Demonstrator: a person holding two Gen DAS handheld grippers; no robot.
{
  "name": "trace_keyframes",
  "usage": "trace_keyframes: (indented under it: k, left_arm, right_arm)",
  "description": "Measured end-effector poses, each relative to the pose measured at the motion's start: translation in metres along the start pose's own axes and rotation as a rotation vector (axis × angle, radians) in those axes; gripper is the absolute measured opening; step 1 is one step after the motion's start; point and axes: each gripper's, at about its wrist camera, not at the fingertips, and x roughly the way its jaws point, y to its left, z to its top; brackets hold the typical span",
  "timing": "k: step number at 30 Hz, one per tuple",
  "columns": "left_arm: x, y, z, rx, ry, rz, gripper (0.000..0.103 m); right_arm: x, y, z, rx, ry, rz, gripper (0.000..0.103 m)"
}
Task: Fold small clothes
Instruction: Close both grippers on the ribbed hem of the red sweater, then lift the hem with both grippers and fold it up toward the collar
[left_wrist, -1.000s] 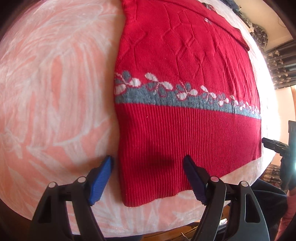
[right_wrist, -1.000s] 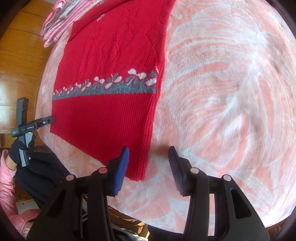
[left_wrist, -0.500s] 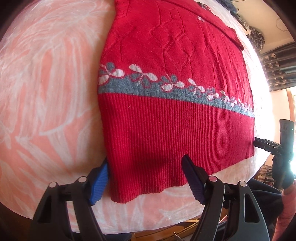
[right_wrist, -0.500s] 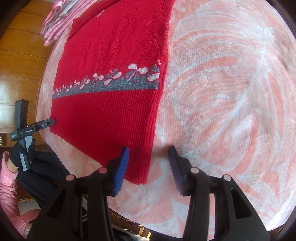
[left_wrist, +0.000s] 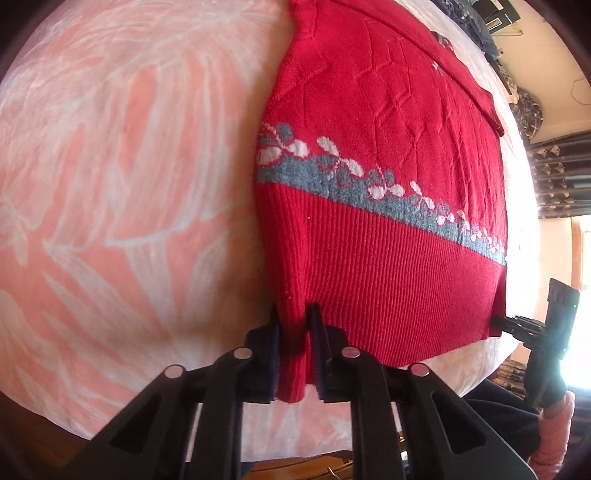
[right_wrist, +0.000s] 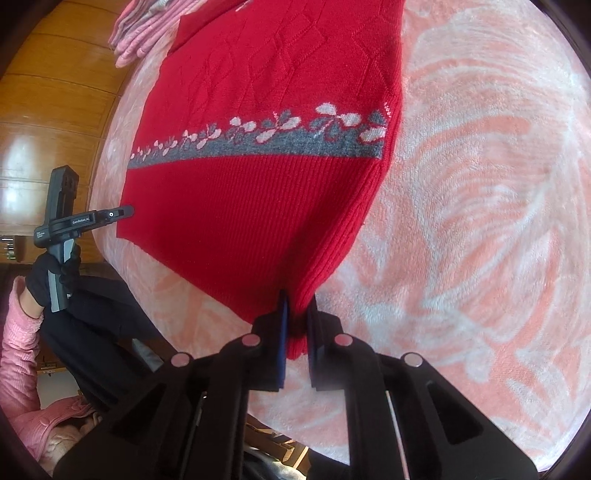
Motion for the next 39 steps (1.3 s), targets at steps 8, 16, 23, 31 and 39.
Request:
trace_keyframes:
  k: [8, 16, 23, 31, 39]
  left_arm:
    - [-0.015, -0.020, -0.002, 0.028, -0.054, -0.117, 0.007]
    - [-0.055, -0.023, 0.019, -0.028, -0.172, -0.245, 0.007]
    - [-0.066, -0.019, 0.041, -0.080, -0.222, -0.273, 0.007]
    - [-0.081, -0.024, 0.082, -0.082, -0.299, -0.245, 0.007]
    - [-0.077, -0.028, 0.129, -0.102, -0.346, -0.232, 0.007]
  right_arm:
    - [-0.032, 0.009, 0.009, -0.012, -0.101, 0.056, 0.006]
    - [-0.060, 0.005, 0.019, 0.026, -0.193, 0.091, 0.006]
    - [-0.078, -0.005, 0.031, 0.110, -0.269, 0.103, 0.006]
    - [-0.095, -0.007, 0.068, 0.159, -0.330, 0.056, 0.006]
    - [-0.099, -0.007, 0.136, 0.164, -0.354, 0.020, 0.006]
